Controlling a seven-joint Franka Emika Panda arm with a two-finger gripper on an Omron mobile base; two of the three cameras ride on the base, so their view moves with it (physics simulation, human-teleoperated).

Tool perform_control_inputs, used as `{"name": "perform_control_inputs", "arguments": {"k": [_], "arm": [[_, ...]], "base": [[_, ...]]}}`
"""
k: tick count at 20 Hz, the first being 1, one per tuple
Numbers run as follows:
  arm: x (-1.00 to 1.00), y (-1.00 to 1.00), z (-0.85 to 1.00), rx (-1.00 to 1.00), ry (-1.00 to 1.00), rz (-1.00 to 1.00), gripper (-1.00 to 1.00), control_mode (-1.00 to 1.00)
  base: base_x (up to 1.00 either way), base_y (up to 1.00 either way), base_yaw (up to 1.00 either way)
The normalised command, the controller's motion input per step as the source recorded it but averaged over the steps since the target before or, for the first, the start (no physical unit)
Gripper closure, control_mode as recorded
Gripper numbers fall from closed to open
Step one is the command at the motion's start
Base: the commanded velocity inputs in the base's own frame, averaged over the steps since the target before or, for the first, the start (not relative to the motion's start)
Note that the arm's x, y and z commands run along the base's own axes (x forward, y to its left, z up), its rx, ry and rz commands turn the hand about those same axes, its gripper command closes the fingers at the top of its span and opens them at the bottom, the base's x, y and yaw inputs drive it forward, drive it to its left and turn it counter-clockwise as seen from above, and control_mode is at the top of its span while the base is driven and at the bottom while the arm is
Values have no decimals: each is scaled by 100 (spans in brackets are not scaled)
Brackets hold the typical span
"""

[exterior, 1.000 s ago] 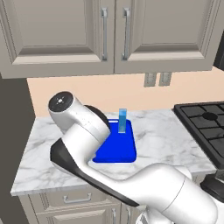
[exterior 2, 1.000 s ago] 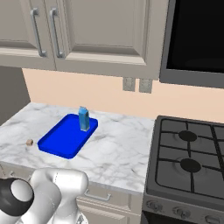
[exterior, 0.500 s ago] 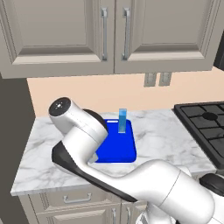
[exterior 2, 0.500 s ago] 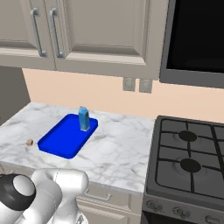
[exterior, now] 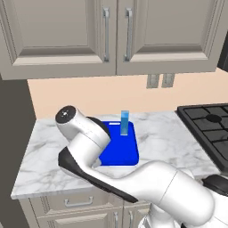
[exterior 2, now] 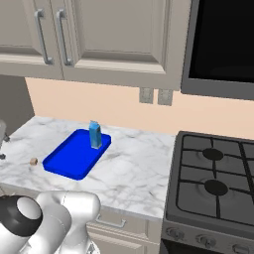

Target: Take out the milk from the fridge and place it on the tray on the counter. Then take the sugar cube near the tray and place it in the tray.

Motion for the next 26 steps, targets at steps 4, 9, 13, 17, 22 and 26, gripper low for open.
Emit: {"name": "perform_control_inputs", "arguments": {"k": [4, 9, 13, 17, 22, 26], "arm": [[42, 0, -39, 0, 4, 0, -100, -100], [49, 0, -38, 0, 4, -5, -100, -100], [30, 0, -31, 0, 5, -12, -100, -100], [7, 1, -23, 0, 6, -12, -100, -100], [0, 11, -16, 0, 9, -13, -100, -100], [5, 8, -8, 0, 13, -12, -100, -100]], "base": [[0, 0, 0], [0, 0, 0], [0, 0, 0], [0, 0, 0], [0, 0, 0], [0, 0, 0]]}}
